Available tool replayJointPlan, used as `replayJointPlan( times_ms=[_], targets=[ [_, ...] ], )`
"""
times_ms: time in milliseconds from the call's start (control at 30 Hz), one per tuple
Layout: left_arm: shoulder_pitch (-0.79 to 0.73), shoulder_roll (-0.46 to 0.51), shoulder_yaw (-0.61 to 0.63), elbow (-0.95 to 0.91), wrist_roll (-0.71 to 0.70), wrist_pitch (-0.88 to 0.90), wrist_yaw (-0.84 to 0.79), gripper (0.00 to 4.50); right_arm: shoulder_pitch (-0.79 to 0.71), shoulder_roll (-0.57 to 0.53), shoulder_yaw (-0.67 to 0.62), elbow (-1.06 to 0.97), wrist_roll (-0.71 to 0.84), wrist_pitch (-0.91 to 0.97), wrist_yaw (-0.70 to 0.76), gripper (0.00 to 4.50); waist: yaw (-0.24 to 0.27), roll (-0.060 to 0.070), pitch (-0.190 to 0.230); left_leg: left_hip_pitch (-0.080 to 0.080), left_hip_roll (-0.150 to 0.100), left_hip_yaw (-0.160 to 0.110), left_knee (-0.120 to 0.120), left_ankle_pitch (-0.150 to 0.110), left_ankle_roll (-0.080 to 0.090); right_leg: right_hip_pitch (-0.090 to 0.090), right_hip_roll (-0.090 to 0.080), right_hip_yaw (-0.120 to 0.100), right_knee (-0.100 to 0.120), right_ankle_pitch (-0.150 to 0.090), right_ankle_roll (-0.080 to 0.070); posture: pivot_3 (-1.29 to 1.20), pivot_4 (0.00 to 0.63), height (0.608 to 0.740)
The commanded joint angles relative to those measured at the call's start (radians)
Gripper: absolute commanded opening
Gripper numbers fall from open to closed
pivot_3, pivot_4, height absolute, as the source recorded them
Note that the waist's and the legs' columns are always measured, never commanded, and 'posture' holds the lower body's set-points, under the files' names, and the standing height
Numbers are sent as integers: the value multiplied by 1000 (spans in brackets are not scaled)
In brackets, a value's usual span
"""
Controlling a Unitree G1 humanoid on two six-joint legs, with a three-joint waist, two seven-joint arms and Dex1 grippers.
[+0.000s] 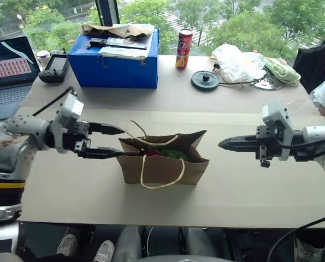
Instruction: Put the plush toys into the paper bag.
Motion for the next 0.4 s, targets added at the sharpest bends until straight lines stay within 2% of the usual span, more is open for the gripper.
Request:
replayJointPlan(
  times_ms=[33, 400],
  targets=[
    [-27, 34, 52, 2, -49, 68, 9, 3617, -33, -15, -55, -28, 43, -17, 3, 0, 0, 0, 0, 0, 0, 0, 0, 0, 0, 0, 0, 0, 0, 0, 0, 0, 150, 739],
    [-31, 21, 66, -2, -64, 100, 28, 3617, -52, -9, -42, -26, 50, -17, -5, 0, 4, 1, 0, 0, -1, 1, 0, 0, 0, 0, 0, 0, 0, 0, 0, 0, 150, 739]
  ],
)
